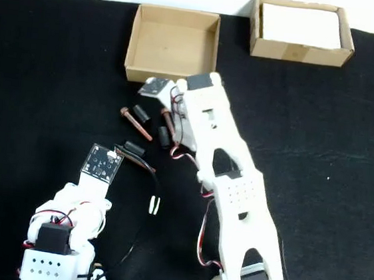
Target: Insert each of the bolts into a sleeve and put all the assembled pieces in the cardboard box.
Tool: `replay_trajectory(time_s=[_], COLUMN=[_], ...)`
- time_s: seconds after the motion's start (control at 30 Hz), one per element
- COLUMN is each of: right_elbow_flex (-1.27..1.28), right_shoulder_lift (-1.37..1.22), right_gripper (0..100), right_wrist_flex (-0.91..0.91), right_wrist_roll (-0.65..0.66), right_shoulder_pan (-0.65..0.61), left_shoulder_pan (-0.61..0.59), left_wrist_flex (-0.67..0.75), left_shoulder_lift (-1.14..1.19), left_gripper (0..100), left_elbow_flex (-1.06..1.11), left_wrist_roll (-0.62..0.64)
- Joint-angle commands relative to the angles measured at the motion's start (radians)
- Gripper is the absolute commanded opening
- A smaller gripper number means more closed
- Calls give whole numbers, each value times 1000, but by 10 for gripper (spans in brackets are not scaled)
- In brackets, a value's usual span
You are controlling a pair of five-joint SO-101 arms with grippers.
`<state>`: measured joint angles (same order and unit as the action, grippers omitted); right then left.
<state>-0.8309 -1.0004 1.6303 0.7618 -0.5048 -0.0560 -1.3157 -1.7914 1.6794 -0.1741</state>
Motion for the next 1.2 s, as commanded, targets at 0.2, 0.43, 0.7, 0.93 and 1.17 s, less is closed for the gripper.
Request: replay_trajectory(time_s=[0.2,0.43,0.7,0.93,1.17], right_elbow_flex=[-189,62,700,1110,1322], right_shoulder_lift=[188,613,1136,1405,1457], right_gripper=[6,6,7,7,7], right_wrist_flex=[133,133,125,-10,-71], right_wrist_roll=[-57,-164,-164,-169,-170], right_shoulder_pan=[42,117,185,189,208], left_shoulder_pan=[8,8,12,10,-19], left_wrist_flex=[-5,-5,-5,-5,-5], left_shoulder_lift=[-8,-8,-8,-8,-10], left_gripper=[9,9,9,9,9], left_elbow_flex=[16,16,16,16,12], left_wrist_roll=[2,2,2,2,-5])
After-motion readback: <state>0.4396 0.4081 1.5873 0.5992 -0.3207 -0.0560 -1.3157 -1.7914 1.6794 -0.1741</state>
